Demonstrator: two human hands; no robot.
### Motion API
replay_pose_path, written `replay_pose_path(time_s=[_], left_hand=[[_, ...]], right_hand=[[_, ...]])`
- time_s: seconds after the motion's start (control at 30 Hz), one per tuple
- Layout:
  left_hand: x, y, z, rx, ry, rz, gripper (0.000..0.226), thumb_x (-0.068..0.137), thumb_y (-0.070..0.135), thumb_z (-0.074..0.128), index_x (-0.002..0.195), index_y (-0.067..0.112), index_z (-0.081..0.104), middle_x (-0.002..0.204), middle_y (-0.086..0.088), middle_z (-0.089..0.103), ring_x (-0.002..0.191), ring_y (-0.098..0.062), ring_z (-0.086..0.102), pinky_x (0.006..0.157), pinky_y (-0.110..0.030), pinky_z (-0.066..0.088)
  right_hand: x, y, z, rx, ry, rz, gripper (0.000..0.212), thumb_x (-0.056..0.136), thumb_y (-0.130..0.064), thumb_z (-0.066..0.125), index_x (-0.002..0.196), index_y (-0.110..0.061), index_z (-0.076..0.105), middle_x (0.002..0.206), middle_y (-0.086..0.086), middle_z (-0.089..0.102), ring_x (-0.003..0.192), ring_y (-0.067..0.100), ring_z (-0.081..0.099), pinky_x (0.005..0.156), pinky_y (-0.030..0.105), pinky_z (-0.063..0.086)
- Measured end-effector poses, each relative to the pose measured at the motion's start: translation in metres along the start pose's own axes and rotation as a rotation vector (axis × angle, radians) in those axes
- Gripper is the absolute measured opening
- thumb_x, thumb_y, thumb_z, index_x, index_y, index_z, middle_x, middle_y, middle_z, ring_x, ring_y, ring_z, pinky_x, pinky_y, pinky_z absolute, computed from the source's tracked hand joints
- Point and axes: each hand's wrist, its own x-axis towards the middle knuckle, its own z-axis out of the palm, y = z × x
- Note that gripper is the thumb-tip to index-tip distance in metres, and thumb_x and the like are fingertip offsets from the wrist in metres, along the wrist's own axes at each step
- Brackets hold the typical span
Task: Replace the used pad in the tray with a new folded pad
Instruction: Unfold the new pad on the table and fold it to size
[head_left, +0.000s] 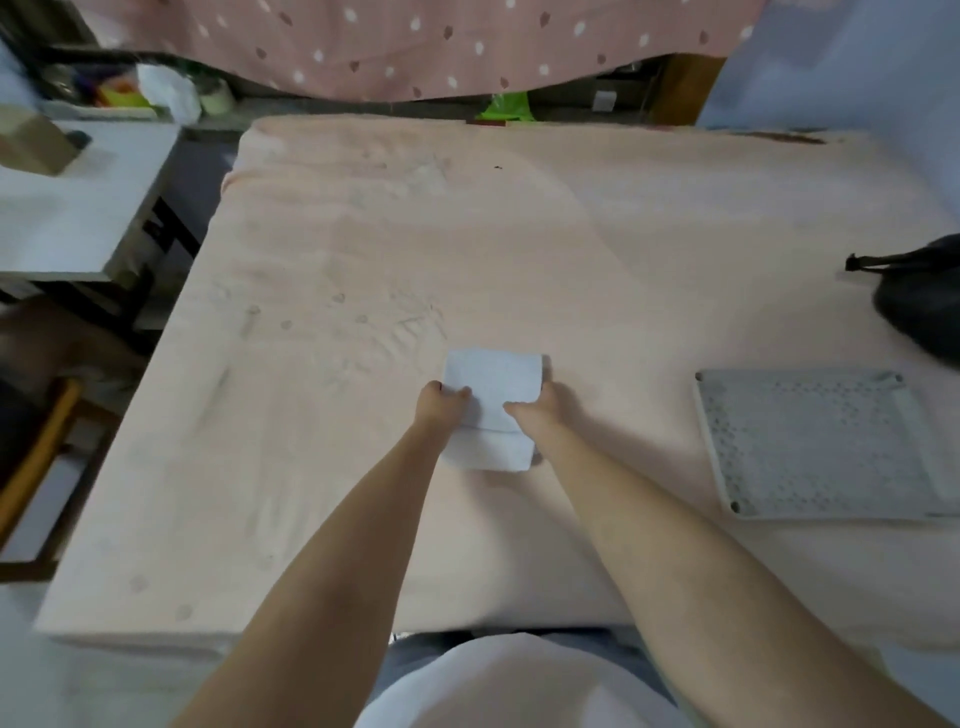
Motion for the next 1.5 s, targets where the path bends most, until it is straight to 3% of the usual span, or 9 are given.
replay_pose_path(time_s=[0.23,0.37,0.43,0.57,0.67,0.9,1.07,1.3,1.5], left_hand=[[0.004,-0.007,0.002,-0.02,-0.039,-0.022,0.037,0.091,0.023,0.058,0.113,-0.006,0.053,0.116,-0.021,0.06,0.107,-0.033,0.058,0.087,-0.036,0.045],[-0.002,-0.009,0.009,0.003,-0.041,-0.01,0.035,0.09,0.02,0.057,0.116,-0.003,0.049,0.118,-0.018,0.058,0.109,-0.032,0.056,0.088,-0.035,0.044],[-0.003,-0.01,0.011,0.068,-0.044,-0.005,0.036,0.091,0.021,0.055,0.118,-0.001,0.047,0.121,-0.017,0.056,0.111,-0.032,0.054,0.089,-0.036,0.043],[-0.008,-0.006,0.012,0.381,0.083,0.019,0.045,0.091,0.03,0.055,0.124,0.001,0.046,0.127,-0.017,0.045,0.12,-0.033,0.045,0.093,-0.039,0.04],[-0.012,-0.007,0.014,0.465,0.151,0.037,0.044,0.09,0.028,0.055,0.122,0.001,0.043,0.127,-0.017,0.042,0.12,-0.033,0.042,0.091,-0.04,0.041],[-0.013,-0.01,0.019,0.426,0.191,0.043,0.04,0.086,0.023,0.058,0.117,0.001,0.044,0.123,-0.018,0.044,0.116,-0.035,0.044,0.087,-0.042,0.042],[-0.014,-0.011,0.019,0.638,0.311,0.233,0.034,0.083,0.025,0.061,0.106,0.002,0.051,0.116,-0.016,0.045,0.107,-0.032,0.044,0.081,-0.035,0.038],[-0.016,-0.016,0.022,0.86,0.28,0.36,0.031,0.094,0.029,0.049,0.113,0.005,0.047,0.117,-0.012,0.045,0.103,-0.028,0.049,0.073,-0.032,0.037],[-0.02,-0.02,0.023,0.813,0.284,0.378,0.025,0.092,0.021,0.047,0.111,0.004,0.049,0.115,-0.012,0.046,0.103,-0.029,0.047,0.077,-0.033,0.038]], right_hand=[[0.001,0.004,0.009,-0.098,0.093,-0.051,0.057,0.074,-0.008,0.069,0.128,-0.006,0.05,0.125,0.014,0.058,0.112,0.028,0.058,0.095,0.04,0.049],[-0.003,0.005,0.0,-0.394,0.193,-0.105,0.048,0.075,-0.017,0.071,0.118,-0.001,0.055,0.117,0.014,0.062,0.105,0.028,0.062,0.085,0.031,0.051],[-0.005,0.006,-0.002,-0.442,0.176,-0.097,0.05,0.079,-0.018,0.068,0.122,-0.001,0.05,0.121,0.014,0.059,0.108,0.028,0.06,0.081,0.029,0.047],[-0.004,0.007,-0.006,-0.648,0.175,-0.138,0.059,0.085,-0.026,0.066,0.132,0.0,0.042,0.133,0.016,0.046,0.123,0.03,0.047,0.093,0.032,0.043],[-0.004,0.01,-0.008,-0.712,0.175,-0.176,0.056,0.086,-0.031,0.065,0.129,-0.003,0.044,0.133,0.016,0.044,0.122,0.03,0.047,0.093,0.033,0.042],[-0.005,0.018,-0.016,-0.63,0.196,-0.161,0.045,0.083,-0.034,0.069,0.114,-0.008,0.05,0.119,0.011,0.054,0.107,0.028,0.056,0.083,0.035,0.045],[-0.005,0.015,-0.016,-0.678,0.221,-0.187,0.047,0.08,-0.035,0.071,0.114,-0.008,0.052,0.12,0.011,0.053,0.107,0.028,0.057,0.083,0.035,0.046],[-0.003,0.017,-0.009,-0.768,0.266,-0.286,0.046,0.082,-0.027,0.069,0.117,-0.006,0.047,0.123,0.014,0.046,0.108,0.029,0.053,0.078,0.035,0.047],[-0.001,0.027,-0.006,-0.441,0.229,-0.209,0.037,0.082,-0.02,0.064,0.109,-0.005,0.044,0.103,0.011,0.059,0.093,0.032,0.06,0.071,0.035,0.045]])
